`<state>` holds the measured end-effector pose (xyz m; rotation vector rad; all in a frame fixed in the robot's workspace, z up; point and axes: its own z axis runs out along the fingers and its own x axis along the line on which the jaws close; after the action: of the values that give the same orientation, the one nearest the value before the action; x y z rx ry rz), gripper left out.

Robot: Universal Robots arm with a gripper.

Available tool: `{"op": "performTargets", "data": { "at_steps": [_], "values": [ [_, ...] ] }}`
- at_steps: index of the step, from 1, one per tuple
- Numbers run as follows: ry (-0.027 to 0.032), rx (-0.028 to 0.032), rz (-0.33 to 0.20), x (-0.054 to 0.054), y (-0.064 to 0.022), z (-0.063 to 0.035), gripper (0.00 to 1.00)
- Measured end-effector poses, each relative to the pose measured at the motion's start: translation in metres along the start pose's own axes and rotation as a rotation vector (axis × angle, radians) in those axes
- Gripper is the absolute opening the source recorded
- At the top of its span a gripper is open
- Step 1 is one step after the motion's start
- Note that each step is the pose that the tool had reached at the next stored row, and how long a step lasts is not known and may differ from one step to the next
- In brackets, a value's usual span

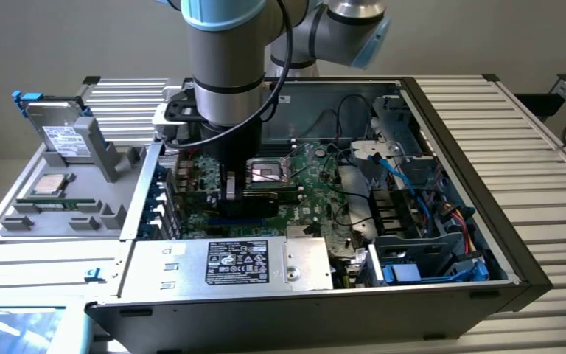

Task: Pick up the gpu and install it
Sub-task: 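Insert the gpu into the slot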

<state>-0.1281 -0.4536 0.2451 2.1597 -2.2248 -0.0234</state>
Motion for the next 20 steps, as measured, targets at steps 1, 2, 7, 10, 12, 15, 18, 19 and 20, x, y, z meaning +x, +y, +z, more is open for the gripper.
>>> {"op": "performTargets", "data": {
  "at_steps": [1, 2, 7, 10, 12, 15, 18, 19, 20],
  "values": [
    [0.0006, 0.0, 0.0, 0.0, 0.0001, 0.0, 0.28],
    [0.0011, 0.0001, 0.0, 0.0, 0.0001, 0.0, 0.28],
    [0.0013, 0.0002, 0.0, -0.0001, 0.0002, 0.0007, 0.28],
    [0.0016, 0.0001, 0.0, 0.0, 0.0002, 0.0012, 0.28],
    [0.0015, 0.0001, 0.0, -0.0001, 0.0002, 0.0015, 0.28],
    [0.0015, 0.0001, 0.0, -0.0001, 0.0002, 0.0021, 0.28],
    [0.0015, 0.0002, 0.0, -0.0001, 0.0001, 0.0025, 0.28],
    [0.0014, 0.0002, 0.0, -0.0001, 0.0002, 0.0027, 0.28],
    [0.0012, 0.0004, 0.0, -0.0002, 0.0006, 0.0029, 0.28]
  ]
}}
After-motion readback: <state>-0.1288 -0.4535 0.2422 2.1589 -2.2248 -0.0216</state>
